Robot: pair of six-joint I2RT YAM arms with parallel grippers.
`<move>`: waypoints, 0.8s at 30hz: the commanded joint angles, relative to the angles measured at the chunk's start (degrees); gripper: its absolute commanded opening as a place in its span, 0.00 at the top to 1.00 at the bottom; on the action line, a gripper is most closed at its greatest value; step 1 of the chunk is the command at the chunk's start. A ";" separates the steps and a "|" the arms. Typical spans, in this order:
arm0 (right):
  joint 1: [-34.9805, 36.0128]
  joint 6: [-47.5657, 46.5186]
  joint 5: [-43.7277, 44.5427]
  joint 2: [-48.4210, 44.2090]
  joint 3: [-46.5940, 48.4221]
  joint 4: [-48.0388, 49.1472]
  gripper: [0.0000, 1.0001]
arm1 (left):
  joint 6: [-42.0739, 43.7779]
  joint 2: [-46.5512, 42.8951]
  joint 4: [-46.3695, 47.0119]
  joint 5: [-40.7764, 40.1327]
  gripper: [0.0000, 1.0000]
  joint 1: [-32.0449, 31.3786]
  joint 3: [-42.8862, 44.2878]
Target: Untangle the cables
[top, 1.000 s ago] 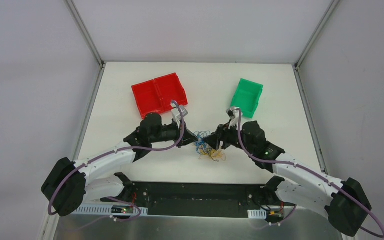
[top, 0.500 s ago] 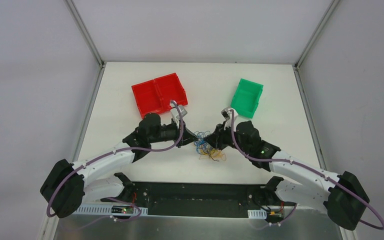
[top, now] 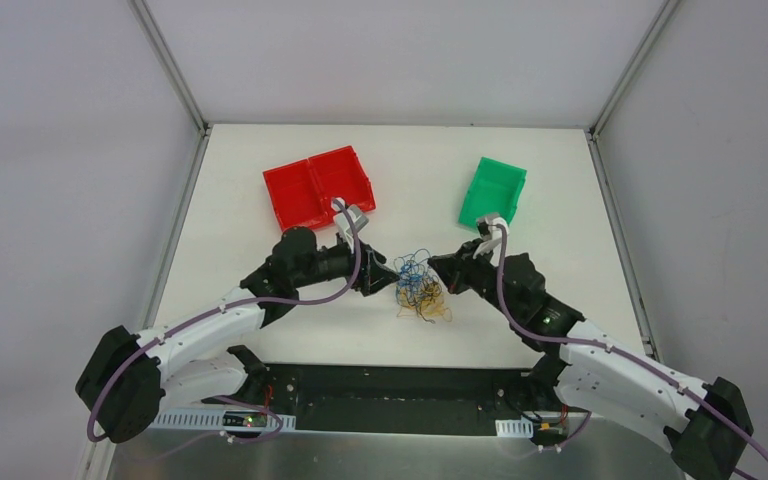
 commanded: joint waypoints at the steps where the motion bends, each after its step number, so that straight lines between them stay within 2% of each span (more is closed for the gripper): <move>1: 0.21 0.90 3.03 -3.01 -1.10 3.24 1.00 | 0.89 0.34 0.30 -4.02 0.34 -0.71 0.54; 8: 0.25 1.75 0.15 -3.91 -0.95 3.26 1.00 | 2.48 3.81 4.18 -9.59 0.32 -1.85 -0.33; 16: 0.25 2.32 0.01 -4.80 -1.21 3.35 1.00 | 12.19 7.90 13.11 -12.58 0.37 -8.91 -2.09; 24: 0.24 2.86 0.81 -5.92 -1.63 3.44 1.00 | 16.65 11.38 13.64 -15.85 0.38 -12.10 -0.86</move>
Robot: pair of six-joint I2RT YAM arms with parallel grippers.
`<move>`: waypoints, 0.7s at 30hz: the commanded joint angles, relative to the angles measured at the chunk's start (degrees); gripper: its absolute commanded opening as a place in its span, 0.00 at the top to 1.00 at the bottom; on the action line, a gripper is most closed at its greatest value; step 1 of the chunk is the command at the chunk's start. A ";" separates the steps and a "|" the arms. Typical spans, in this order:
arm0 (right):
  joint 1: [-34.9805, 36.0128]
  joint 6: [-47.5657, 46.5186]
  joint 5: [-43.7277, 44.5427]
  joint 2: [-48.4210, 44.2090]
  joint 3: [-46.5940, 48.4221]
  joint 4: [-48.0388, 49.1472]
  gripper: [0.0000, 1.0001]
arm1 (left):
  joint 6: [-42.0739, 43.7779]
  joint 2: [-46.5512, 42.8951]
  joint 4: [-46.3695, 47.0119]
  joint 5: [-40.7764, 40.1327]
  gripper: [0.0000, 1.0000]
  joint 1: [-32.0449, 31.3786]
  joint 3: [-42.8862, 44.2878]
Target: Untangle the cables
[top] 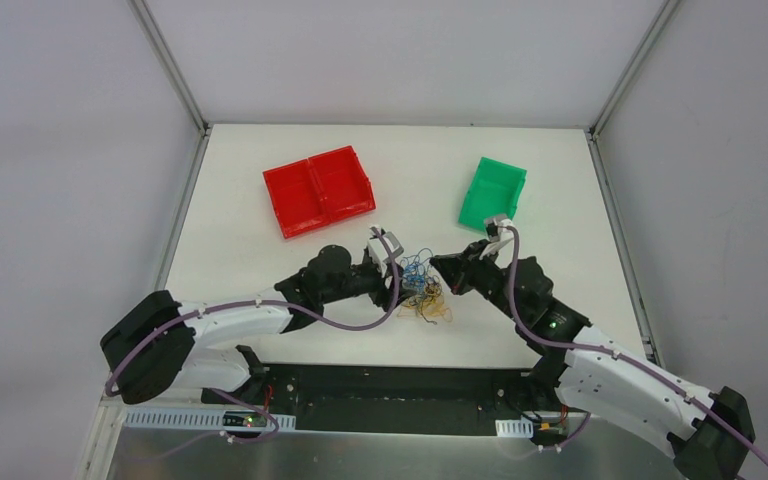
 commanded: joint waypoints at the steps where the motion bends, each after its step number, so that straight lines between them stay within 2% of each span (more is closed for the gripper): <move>1: 0.19 1.13 0.25 -1.78 -0.25 3.51 1.00 | 4.56 0.42 4.11 -3.06 0.38 -1.07 0.63; 4: 0.18 1.48 -0.12 -2.66 -0.61 3.98 1.00 | 5.71 1.75 4.20 -5.09 0.37 -1.52 0.97; 6: 0.19 1.53 -0.26 -3.12 -0.80 4.04 1.00 | 5.80 3.18 4.28 -5.90 0.44 -1.64 1.59; 11: 0.18 1.76 0.57 -3.91 -1.11 3.98 1.00 | 7.01 5.14 3.98 -8.27 0.97 -1.62 3.27; 12: 0.25 1.78 1.47 -4.10 -1.15 3.87 1.00 | 6.70 4.72 3.42 -9.30 1.00 -1.63 3.38; 17: 0.21 2.75 9.60 -7.56 -1.91 1.89 1.00 | 4.33 1.06 1.62 -20.62 1.00 -1.56 1.95; 21: 0.16 5.74 26.58 -12.92 -2.79 -3.66 1.00 | 1.72 -0.38 -3.55 -33.01 1.00 -1.18 2.46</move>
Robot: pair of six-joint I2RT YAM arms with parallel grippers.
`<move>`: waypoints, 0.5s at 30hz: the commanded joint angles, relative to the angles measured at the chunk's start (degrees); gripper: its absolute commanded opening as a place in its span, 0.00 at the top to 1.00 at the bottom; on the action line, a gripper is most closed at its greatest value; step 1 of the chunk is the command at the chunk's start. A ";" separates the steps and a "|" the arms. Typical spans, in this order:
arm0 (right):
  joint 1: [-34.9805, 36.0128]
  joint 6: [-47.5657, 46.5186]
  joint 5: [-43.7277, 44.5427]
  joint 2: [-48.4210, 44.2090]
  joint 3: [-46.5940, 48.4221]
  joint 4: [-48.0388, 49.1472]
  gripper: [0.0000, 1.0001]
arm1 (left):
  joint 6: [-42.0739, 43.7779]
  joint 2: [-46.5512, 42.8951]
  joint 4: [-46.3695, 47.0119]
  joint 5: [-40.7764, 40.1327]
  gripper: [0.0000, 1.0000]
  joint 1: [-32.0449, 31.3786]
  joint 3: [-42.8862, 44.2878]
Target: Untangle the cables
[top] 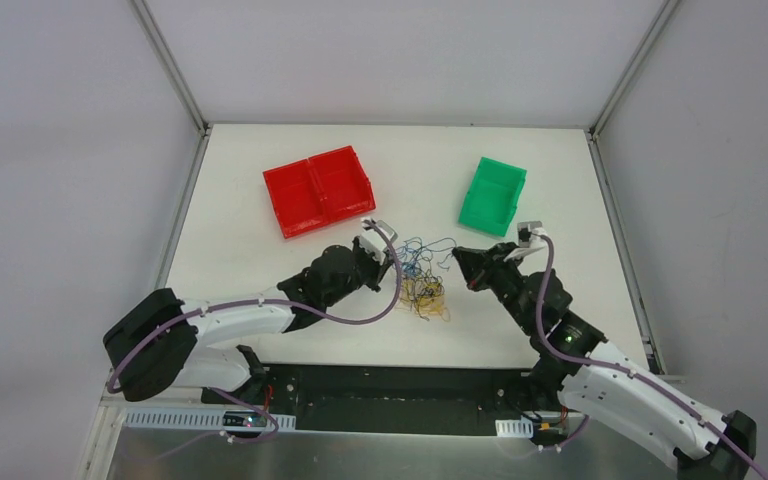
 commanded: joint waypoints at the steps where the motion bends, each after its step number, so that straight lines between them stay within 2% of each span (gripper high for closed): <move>1: 0.08 4.49 22.02 -6.13 -0.99 -4.12 1.00 | -4.39 -2.73 -5.21 -17.64 1.00 0.35 1.94; 4: 0.06 7.06 31.88 -11.74 -2.79 -6.57 1.00 | -7.95 -3.75 -8.63 -21.36 1.00 2.04 2.09; 11: 0.06 9.90 40.88 -18.22 -4.49 -9.32 1.00 | -12.55 -5.84 -12.95 -24.99 1.00 5.11 1.38; 15: 0.05 28.56 60.46 -22.49 0.18 -31.29 1.00 | -16.86 -5.30 -19.46 -28.85 1.00 7.54 3.21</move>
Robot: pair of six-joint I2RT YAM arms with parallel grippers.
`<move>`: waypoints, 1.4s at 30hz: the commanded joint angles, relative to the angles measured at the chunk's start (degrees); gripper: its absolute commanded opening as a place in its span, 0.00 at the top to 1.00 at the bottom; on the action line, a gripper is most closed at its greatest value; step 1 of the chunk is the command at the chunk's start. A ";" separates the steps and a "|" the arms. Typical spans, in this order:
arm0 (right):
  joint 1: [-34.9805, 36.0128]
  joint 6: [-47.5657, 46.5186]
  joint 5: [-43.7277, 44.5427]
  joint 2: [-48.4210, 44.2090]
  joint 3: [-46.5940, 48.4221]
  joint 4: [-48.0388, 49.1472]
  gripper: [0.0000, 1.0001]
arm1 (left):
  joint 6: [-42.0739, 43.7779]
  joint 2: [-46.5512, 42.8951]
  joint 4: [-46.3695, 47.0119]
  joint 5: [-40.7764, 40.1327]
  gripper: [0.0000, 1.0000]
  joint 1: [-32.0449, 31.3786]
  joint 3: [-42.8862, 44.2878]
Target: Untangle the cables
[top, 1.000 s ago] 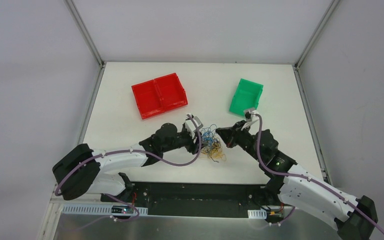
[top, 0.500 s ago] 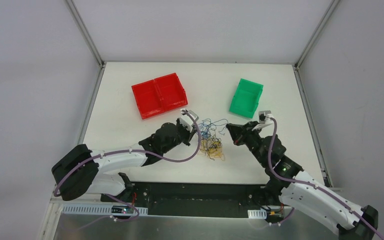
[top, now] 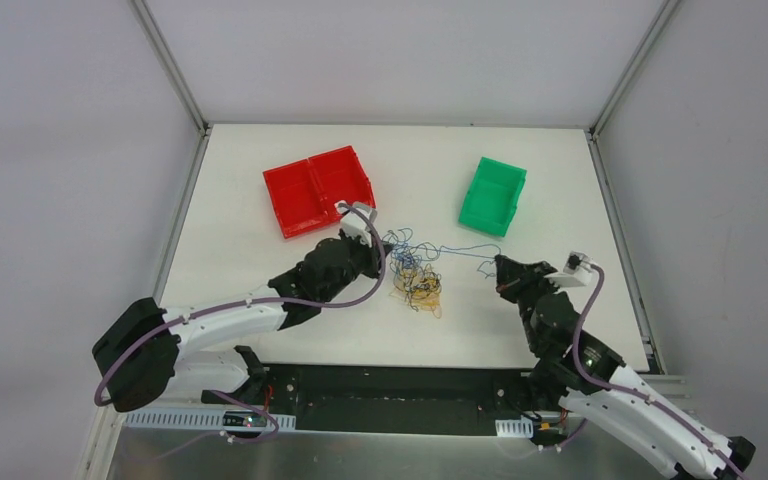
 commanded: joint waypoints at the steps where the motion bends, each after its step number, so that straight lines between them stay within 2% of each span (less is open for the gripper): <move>1: -1.97 15.16 32.83 -6.62 5.80 -18.44 1.00 | -3.89 -0.04 -15.65 -15.96 1.00 6.96 1.17; 3: -1.96 8.88 28.82 -10.11 3.46 -11.77 1.00 | -4.78 0.04 -16.36 -13.87 1.00 7.84 1.66; 5: -2.01 -1.35 19.10 -10.83 -0.20 -0.19 1.00 | -3.13 -0.59 -14.80 -8.27 1.00 7.92 1.72; 7: -1.98 -7.81 8.41 -8.33 -1.37 7.05 1.00 | -1.67 -1.60 -13.90 -1.98 0.89 7.90 1.78; 9: -1.98 -9.62 2.57 -3.15 1.02 7.05 1.00 | -1.25 -2.73 -13.27 0.54 0.88 7.92 1.34; 13: -2.00 -9.88 -1.79 8.79 6.66 5.15 1.00 | -0.36 -5.74 -7.72 3.06 0.92 7.88 -1.85; 15: -2.01 -11.44 -7.14 14.23 8.42 5.93 0.97 | 0.52 -7.24 -5.29 6.63 0.93 7.89 -3.10; 16: -1.95 -12.87 -10.87 17.30 9.66 6.24 0.88 | 0.86 -7.84 -4.30 9.53 0.94 7.91 -3.55; 17: -1.98 -14.68 -15.01 20.04 10.88 6.28 0.70 | 1.26 -8.51 -3.57 11.21 0.94 7.87 -3.96; 18: -1.94 -15.76 -18.14 22.92 12.13 6.06 0.57 | 1.57 -9.24 -3.03 12.67 0.93 7.92 -4.33; 19: -1.96 -16.34 -20.66 25.48 13.09 5.86 0.49 | 1.84 -9.86 -2.57 13.55 0.93 7.94 -4.75; 20: -2.00 -16.90 -21.53 27.76 13.89 5.82 0.43 | 1.97 -10.52 -2.32 13.84 0.93 7.88 -5.17; 23: -2.01 -19.29 -23.88 33.55 15.55 6.11 0.37 | 2.26 -12.49 -1.98 13.63 0.93 7.91 -6.32; 26: -2.01 -21.94 -24.26 40.22 16.89 7.26 0.38 | 2.25 -13.68 -1.70 13.61 0.93 7.87 -6.96; 28: -2.27 -22.94 -24.25 43.56 18.33 7.13 0.44 | 2.28 -13.75 -1.78 13.68 0.93 7.87 -7.09; 30: -4.11 -22.88 -27.96 46.03 18.98 7.88 0.44 | 2.20 -13.74 -1.96 13.58 0.93 7.92 -7.09; 33: -6.79 -22.25 -31.79 49.38 19.89 8.58 0.42 | 2.15 -13.84 -2.47 13.37 0.93 7.88 -7.00; 40: -7.97 -24.60 -32.71 56.65 22.78 9.96 0.32 | 2.35 -13.18 -2.74 13.61 0.93 7.88 -6.73; 42: -7.91 -25.40 -31.99 59.37 24.33 9.88 0.33 | 2.34 -12.98 -2.83 13.38 0.93 7.90 -6.74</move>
